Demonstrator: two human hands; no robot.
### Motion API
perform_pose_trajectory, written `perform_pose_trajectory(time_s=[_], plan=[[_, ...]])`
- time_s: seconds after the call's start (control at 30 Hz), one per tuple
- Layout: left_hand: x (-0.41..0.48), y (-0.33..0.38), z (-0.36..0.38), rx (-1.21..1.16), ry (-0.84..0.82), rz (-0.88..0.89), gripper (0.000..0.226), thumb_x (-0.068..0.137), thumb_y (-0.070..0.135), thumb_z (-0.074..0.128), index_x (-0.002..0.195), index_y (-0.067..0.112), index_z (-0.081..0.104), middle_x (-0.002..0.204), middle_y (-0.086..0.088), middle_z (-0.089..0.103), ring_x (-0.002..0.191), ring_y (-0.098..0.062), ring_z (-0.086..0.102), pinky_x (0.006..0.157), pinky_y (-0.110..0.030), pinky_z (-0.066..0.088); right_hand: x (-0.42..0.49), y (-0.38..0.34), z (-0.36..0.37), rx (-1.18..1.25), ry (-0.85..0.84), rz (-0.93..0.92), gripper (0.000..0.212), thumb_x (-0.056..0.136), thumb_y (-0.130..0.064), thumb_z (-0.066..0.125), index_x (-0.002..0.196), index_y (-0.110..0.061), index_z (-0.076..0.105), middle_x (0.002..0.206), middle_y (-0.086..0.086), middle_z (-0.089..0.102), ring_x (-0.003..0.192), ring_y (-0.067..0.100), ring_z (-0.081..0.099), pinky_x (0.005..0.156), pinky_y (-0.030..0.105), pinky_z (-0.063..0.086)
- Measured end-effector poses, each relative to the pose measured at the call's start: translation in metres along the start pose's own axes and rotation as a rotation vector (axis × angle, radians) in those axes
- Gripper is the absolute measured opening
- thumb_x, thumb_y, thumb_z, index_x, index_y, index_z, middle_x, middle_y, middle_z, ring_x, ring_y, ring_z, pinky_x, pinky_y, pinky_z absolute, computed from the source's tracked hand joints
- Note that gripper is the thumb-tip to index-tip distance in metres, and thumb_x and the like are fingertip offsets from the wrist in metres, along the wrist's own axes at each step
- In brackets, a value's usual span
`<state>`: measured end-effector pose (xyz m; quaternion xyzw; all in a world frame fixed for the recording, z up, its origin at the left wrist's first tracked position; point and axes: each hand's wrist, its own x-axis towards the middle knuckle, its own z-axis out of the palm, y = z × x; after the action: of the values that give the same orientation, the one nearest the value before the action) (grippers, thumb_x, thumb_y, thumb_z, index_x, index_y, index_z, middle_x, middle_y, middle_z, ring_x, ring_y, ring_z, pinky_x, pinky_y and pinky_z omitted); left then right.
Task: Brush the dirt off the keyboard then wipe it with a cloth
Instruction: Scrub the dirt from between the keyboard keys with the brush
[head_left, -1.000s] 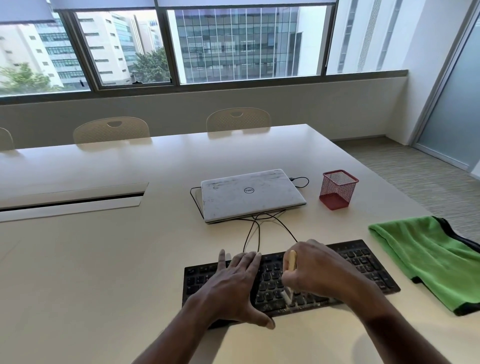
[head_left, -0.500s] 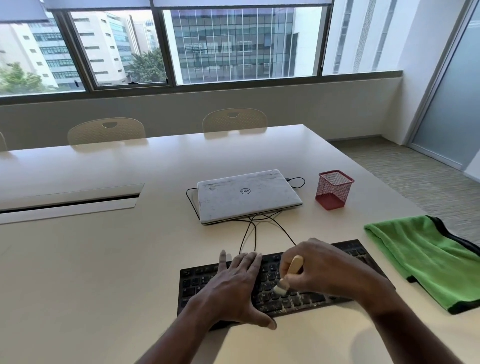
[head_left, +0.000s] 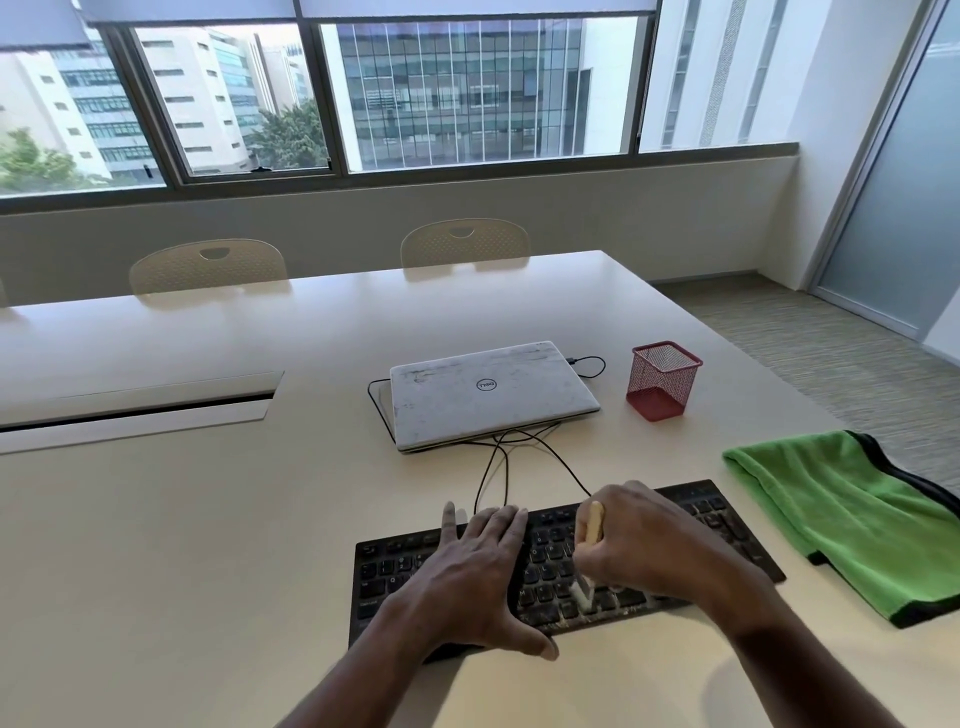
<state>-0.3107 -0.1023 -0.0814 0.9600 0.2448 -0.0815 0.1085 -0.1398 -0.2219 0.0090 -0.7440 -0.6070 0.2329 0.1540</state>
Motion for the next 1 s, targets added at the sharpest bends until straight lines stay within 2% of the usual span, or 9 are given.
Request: perform_pose_trajectory(time_s=[0.13, 0.3, 0.4, 0.5, 0.63, 0.83, 1.0], plan=[[0.0, 0.0, 0.001, 0.006, 0.001, -0.001, 0.141, 0.069, 0.091, 0.06, 0.16, 0.014, -0.016, 0.171, -0.004, -0.009, 0.156, -0.02, -0.011, 0.121, -0.059, -0.016, 0.002, -0.001, -0.002, 0.0, 0.108, -0.035, 0.014, 0.09, -0.023, 0.067, 0.079, -0.018, 0.072, 0.069, 0.0, 0.069, 0.049, 0.003, 0.053, 0.051, 0.012, 0.045], [0.001, 0.0, 0.0, 0.003, 0.005, -0.003, 0.141, 0.069, 0.091, 0.06, 0.16, 0.013, -0.015, 0.171, -0.005, -0.008, 0.156, -0.02, -0.01, 0.122, -0.059, -0.015, 0.0, 0.002, -0.004, -0.029, 0.006, -0.04, 0.012, 0.086, -0.022, 0.068, 0.076, -0.016, 0.071, 0.069, 0.004, 0.07, 0.046, 0.004, 0.049, 0.048, 0.014, 0.042], [0.001, 0.001, 0.0, 0.001, -0.002, -0.005, 0.141, 0.07, 0.09, 0.06, 0.16, 0.013, -0.015, 0.171, -0.005, -0.008, 0.156, -0.02, -0.011, 0.122, -0.059, -0.015, -0.003, -0.001, -0.007, 0.003, 0.003, -0.11, 0.009, 0.088, -0.025, 0.071, 0.08, -0.025, 0.072, 0.066, -0.007, 0.066, 0.052, -0.001, 0.055, 0.052, 0.012, 0.044], [0.001, 0.002, 0.0, 0.007, -0.014, -0.006, 0.14, 0.07, 0.09, 0.06, 0.159, 0.013, -0.016, 0.171, -0.005, -0.01, 0.156, -0.021, -0.012, 0.122, -0.059, -0.015, -0.006, 0.0, -0.007, -0.038, -0.1, -0.148, 0.006, 0.089, -0.028, 0.073, 0.084, -0.031, 0.073, 0.072, -0.014, 0.067, 0.062, -0.007, 0.061, 0.057, 0.009, 0.045], [0.001, 0.001, -0.001, 0.004, -0.009, -0.009, 0.141, 0.069, 0.09, 0.06, 0.16, 0.013, -0.016, 0.171, -0.005, -0.008, 0.156, -0.02, -0.01, 0.122, -0.059, -0.014, -0.007, 0.011, -0.018, -0.104, -0.035, -0.067, 0.011, 0.08, -0.024, 0.073, 0.07, -0.029, 0.072, 0.067, -0.01, 0.07, 0.059, 0.001, 0.063, 0.053, 0.012, 0.044], [0.003, 0.003, -0.001, 0.014, -0.019, -0.004, 0.141, 0.069, 0.091, 0.059, 0.159, 0.013, -0.016, 0.171, -0.006, -0.009, 0.156, -0.021, -0.012, 0.122, -0.06, -0.013, -0.01, 0.008, -0.017, -0.052, -0.077, -0.099, 0.004, 0.081, -0.027, 0.074, 0.079, -0.027, 0.077, 0.068, -0.013, 0.07, 0.058, -0.002, 0.061, 0.053, 0.009, 0.042], [0.003, 0.003, -0.001, 0.011, -0.006, -0.003, 0.141, 0.068, 0.091, 0.06, 0.16, 0.012, -0.014, 0.171, -0.006, -0.006, 0.156, -0.021, -0.009, 0.122, -0.06, -0.014, -0.011, 0.012, -0.021, -0.067, -0.003, -0.027, 0.013, 0.082, -0.023, 0.071, 0.07, -0.027, 0.071, 0.063, -0.009, 0.067, 0.052, 0.0, 0.057, 0.049, 0.01, 0.041]])
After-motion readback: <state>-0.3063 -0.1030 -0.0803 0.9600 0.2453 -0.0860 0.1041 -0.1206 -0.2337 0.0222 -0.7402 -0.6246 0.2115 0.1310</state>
